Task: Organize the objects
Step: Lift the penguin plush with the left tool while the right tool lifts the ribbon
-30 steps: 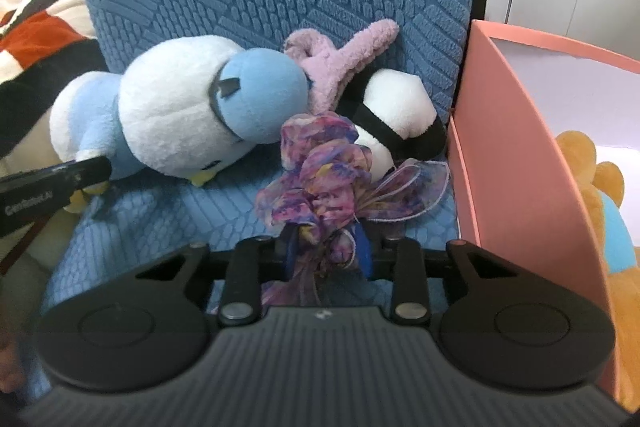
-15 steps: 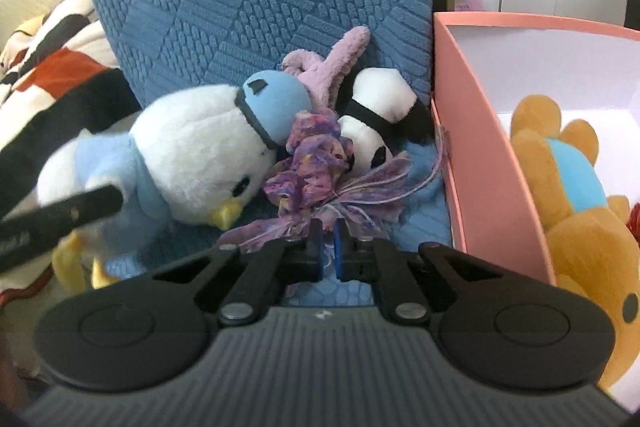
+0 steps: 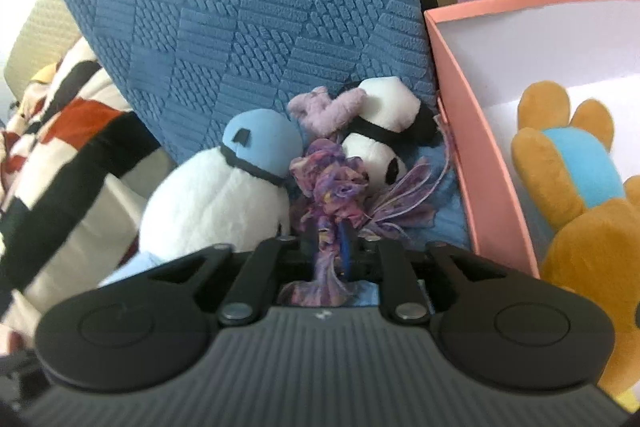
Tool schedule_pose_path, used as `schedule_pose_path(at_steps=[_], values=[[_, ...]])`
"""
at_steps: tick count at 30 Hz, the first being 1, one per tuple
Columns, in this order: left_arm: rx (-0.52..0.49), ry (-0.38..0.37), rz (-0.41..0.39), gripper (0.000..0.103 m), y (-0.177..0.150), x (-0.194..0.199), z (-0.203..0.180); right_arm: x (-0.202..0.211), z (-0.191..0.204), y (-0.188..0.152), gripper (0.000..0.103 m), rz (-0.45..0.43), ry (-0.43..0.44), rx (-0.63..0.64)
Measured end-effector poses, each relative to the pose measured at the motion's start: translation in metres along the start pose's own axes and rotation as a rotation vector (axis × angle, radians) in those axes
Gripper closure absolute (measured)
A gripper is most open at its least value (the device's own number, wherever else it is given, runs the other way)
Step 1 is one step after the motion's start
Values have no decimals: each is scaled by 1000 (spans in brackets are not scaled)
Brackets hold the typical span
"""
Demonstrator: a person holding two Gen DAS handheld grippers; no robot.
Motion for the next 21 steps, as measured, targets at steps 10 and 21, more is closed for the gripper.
schedule_pose_path(at_steps=[10, 21], values=[[-156, 146, -55, 17, 27, 0, -9, -12, -3, 10, 49, 23, 5, -47], [-146, 141, 151, 12, 36, -72, 17, -36, -5, 7, 50, 81, -35, -35]])
Point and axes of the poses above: each gripper's, at about its wrist camera, not at the fingertips, and x roughly against the way its jaws point, z to its left, y to its top, the point moved 8 cm from there along -x, roughly the way its jaws point, and after that the axes turned 1 degree about -y, right-handed, at the moved point
